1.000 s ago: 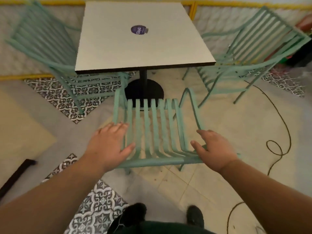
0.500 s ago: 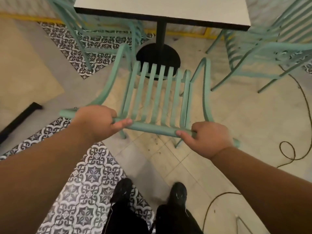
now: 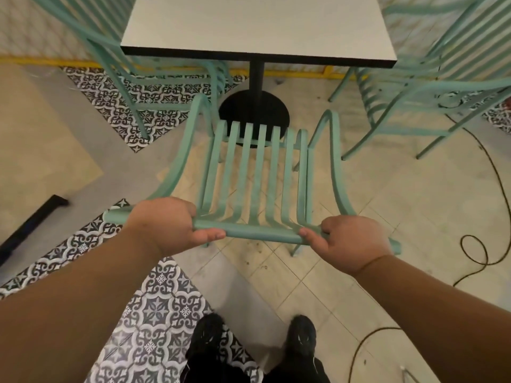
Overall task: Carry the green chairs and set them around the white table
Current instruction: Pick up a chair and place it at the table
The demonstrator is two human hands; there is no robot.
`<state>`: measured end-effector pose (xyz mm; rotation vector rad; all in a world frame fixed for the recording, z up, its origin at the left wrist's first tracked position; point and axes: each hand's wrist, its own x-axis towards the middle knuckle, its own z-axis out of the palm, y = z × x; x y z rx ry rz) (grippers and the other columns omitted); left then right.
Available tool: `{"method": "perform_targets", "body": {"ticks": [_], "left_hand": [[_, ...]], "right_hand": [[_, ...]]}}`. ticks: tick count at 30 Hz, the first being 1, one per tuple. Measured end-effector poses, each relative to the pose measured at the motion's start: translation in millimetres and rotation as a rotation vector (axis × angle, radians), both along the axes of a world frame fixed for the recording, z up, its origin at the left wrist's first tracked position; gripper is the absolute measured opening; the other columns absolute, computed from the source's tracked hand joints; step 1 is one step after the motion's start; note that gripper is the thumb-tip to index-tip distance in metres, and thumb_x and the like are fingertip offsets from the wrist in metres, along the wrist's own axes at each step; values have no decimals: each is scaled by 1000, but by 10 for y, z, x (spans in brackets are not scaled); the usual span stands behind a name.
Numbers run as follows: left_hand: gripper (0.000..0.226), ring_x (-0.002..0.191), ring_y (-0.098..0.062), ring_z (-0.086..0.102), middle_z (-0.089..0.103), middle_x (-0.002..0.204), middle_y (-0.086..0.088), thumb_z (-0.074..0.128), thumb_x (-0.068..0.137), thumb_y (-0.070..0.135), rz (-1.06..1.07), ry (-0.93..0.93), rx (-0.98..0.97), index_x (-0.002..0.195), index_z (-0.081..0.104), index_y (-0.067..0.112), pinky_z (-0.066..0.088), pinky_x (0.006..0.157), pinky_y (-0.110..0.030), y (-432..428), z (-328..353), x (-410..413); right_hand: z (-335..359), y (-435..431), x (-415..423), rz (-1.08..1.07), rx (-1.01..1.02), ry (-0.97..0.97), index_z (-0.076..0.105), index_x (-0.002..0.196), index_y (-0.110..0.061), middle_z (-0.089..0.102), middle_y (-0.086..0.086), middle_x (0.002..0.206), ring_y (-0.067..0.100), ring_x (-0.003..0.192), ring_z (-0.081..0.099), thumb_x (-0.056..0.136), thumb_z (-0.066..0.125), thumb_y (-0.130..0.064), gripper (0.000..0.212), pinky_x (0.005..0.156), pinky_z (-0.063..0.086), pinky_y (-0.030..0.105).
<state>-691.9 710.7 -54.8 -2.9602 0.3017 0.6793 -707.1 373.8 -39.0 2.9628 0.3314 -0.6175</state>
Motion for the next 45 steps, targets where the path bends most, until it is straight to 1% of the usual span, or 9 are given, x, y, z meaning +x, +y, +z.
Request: {"method": "perform_targets", "body": {"ticks": [3, 7, 13, 19, 25, 34, 36, 40, 45], "left_hand": [[106, 67, -10, 58, 62, 69, 8, 9, 38, 112, 43, 61, -51, 72, 63, 27, 53, 63, -32, 45, 35, 90], [101, 65, -6, 57, 60, 68, 11, 5, 47, 109, -7, -19, 18, 74, 63, 31, 54, 61, -31, 16, 11, 104], [104, 64, -8, 58, 62, 65, 9, 3, 49, 109, 9, -36, 4, 71, 65, 29, 56, 61, -34, 43, -34, 287], [110, 66, -9, 59, 63, 69, 8, -2, 45, 110, 16, -29, -7, 73, 67, 29, 55, 61, -34, 88, -41, 587], [111, 63, -11, 58, 61, 63, 7, -7, 41, 109, 12, -39, -17, 64, 61, 24, 48, 55, -30, 86, -6, 827], [110, 60, -11, 58, 60, 60, 6, -8, 44, 108, 7, -79, -22, 63, 61, 25, 49, 52, -30, 108, -1, 1232], [109, 59, -10, 58, 60, 60, 5, -7, 45, 108, 0, -85, -30, 63, 62, 25, 48, 51, -29, 115, -16, 1300], [110, 60, -10, 58, 59, 60, 6, -8, 42, 108, -12, -75, -39, 62, 60, 25, 39, 49, -27, 136, -24, 1357], [109, 60, -12, 58, 59, 60, 3, -6, 43, 109, -14, -69, -46, 61, 59, 24, 43, 49, -29, 152, -8, 1434]], "right_hand": [[-6, -11, 34, 8, 5, 5, 57, 74, -26, 57, -5, 63, 11, 58, 57, 81, 4, -87, 82, 57, 56, 32], [-37, -33, 139, 12, 23, -9, 57, 73, -26, 58, -6, 62, 10, 57, 57, 72, -4, -89, 88, 56, 57, 31], [-69, -43, 355, 12, 46, -31, 56, 70, -27, 57, -5, 59, 10, 55, 57, 67, -8, -91, 91, 56, 57, 33], [-100, -4, 675, 16, 39, -71, 56, 67, -24, 57, -4, 58, 12, 54, 57, 71, -4, -92, 91, 57, 57, 35], [-115, 19, 970, 33, 28, -88, 56, 66, -24, 56, -4, 57, 12, 53, 55, 71, -6, -92, 92, 53, 54, 33], [-106, 56, 1451, 65, 15, -109, 55, 66, -23, 55, -4, 57, 13, 53, 55, 75, -2, -89, 88, 49, 46, 29], [-112, 46, 1543, 75, 13, -111, 55, 66, -23, 55, -4, 58, 13, 53, 56, 74, -4, -88, 88, 50, 48, 29], [-128, 47, 1610, 92, 3, -127, 56, 65, -24, 56, -5, 58, 13, 53, 56, 74, -6, -88, 90, 50, 50, 29], [-130, 61, 1701, 88, 11, -131, 57, 67, -24, 57, -5, 59, 14, 53, 57, 74, -6, -88, 90, 51, 52, 30]]}}
